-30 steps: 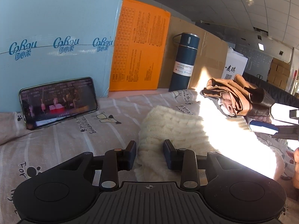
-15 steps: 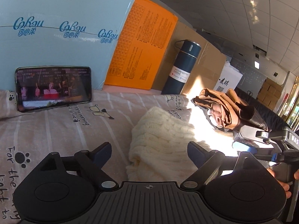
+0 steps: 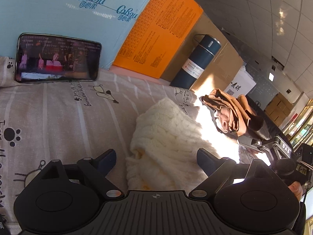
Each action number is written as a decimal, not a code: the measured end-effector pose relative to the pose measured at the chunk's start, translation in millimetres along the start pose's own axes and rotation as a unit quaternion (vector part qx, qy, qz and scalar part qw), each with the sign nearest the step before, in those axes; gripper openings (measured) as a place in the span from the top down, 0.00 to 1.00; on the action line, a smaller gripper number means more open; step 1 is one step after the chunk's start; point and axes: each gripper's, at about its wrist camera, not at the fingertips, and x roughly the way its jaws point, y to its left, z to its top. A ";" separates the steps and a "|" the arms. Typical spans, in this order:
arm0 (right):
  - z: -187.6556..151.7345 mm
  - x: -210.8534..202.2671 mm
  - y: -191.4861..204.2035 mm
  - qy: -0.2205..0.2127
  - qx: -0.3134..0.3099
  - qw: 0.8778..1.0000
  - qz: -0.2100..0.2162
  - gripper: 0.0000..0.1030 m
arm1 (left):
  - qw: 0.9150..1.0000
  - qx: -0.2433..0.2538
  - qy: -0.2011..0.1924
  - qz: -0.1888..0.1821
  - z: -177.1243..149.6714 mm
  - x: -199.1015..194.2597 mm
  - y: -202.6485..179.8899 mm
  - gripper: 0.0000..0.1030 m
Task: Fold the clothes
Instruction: 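Grasp the folded cream sweater with both grippers and lift it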
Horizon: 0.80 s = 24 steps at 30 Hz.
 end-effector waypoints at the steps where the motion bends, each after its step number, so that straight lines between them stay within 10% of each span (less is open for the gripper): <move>1: -0.1 0.7 0.5 0.004 -0.003 1.000 0.003 0.01 | 1.000 -0.005 0.004 -0.006 0.0 0.5 0.4 0.11; 15: -5.1 23.3 14.4 0.075 0.001 0.991 0.106 0.03 | 0.991 -0.041 0.016 -0.125 -12.2 8.7 -3.9 0.04; 24: -9.9 12.7 17.9 0.044 -0.006 0.993 0.107 0.62 | 0.997 0.023 -0.018 -0.064 -17.0 6.2 -14.2 0.46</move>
